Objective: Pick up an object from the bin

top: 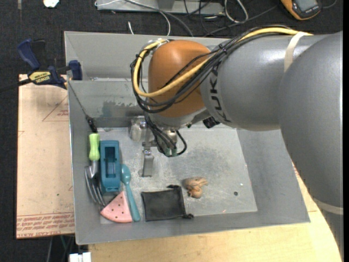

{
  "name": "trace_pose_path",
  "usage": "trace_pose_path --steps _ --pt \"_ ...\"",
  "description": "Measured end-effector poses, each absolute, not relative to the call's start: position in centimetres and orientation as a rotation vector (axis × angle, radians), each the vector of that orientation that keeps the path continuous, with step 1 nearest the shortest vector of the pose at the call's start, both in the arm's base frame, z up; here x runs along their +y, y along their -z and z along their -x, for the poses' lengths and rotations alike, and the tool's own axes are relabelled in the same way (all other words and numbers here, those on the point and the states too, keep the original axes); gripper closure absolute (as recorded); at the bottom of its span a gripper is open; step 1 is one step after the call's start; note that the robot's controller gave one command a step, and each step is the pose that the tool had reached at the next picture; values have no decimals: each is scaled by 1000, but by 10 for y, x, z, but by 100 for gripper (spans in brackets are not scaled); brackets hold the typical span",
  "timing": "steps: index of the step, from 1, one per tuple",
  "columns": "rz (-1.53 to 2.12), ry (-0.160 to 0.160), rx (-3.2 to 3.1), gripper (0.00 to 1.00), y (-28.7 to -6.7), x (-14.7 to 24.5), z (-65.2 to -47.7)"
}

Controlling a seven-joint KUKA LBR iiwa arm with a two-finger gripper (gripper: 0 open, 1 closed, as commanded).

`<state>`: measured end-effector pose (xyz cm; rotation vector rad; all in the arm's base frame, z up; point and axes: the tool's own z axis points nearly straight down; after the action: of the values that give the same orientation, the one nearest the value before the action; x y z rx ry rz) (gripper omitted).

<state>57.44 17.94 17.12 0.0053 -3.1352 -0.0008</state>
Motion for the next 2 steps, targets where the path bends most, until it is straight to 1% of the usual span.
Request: trace_pose_path --steps 1,2 --pt "0 3 -3142 0 -175 179 -576" --pt "-239 2 -3132 0 -113 133 -550"
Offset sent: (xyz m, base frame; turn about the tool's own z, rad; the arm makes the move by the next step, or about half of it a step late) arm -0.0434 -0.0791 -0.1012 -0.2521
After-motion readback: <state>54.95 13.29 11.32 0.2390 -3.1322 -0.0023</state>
